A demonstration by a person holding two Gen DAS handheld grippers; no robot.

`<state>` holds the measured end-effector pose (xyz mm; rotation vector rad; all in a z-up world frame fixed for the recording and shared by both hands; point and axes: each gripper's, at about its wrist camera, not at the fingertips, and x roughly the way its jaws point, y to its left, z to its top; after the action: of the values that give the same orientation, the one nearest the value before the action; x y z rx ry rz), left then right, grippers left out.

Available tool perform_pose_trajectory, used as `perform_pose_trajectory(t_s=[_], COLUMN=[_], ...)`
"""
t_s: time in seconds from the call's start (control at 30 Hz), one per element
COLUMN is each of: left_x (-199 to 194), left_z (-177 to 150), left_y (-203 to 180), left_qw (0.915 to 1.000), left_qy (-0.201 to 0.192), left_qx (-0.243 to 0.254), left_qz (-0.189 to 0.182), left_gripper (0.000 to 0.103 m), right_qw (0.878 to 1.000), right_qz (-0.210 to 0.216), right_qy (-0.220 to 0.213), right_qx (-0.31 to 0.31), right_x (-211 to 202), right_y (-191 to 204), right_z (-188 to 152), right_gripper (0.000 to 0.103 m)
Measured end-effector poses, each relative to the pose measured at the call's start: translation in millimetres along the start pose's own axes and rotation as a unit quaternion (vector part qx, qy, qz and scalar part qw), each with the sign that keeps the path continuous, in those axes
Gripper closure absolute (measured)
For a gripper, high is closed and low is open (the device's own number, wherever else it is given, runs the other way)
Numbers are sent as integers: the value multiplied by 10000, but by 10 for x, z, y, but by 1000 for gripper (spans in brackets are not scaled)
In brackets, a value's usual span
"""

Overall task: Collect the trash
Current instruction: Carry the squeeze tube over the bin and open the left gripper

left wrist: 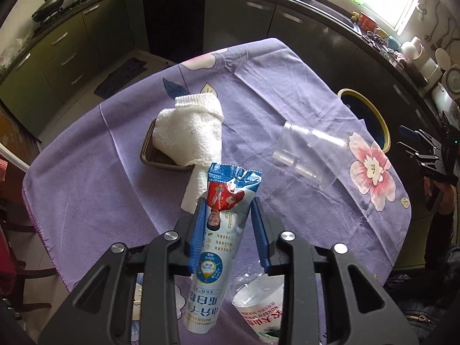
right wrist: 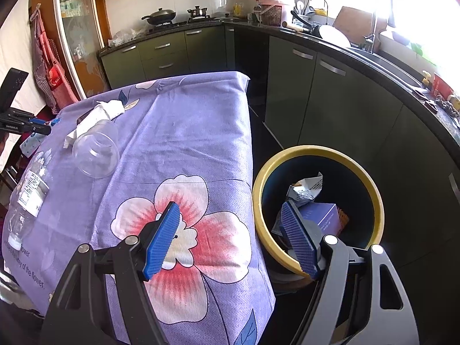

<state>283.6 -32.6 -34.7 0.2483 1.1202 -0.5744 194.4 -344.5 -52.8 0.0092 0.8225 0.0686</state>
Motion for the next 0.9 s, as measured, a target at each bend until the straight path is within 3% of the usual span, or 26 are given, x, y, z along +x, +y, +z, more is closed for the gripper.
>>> perform_pose_trajectory(t_s=[0.3, 0.5, 0.73, 0.9], left_x=[-178, 7, 586, 1238], left_z=[390, 932, 1572, 1902], left_y=[-956, -2086, -3391, -3943], left_qw=[9967, 9823, 9561, 9512], left_qy=[-79, 80, 268, 406], left_qx=[641, 1564, 2428, 2590], left_qz=[-495, -1031, -1618, -1627], left_gripper=[73, 73, 72, 71], right_qw=[9987, 9945, 9848, 9768], right_qz=[-102, -323, -609, -724], right_qy=[-299, -435, -570, -630], right_qx=[390, 892, 1524, 1912], right_x=[-216, -415, -727, -878], right_y=[-420, -968, -1541, -1793], right_z=[-172, -428, -837, -1119], right_gripper=[30, 30, 30, 30])
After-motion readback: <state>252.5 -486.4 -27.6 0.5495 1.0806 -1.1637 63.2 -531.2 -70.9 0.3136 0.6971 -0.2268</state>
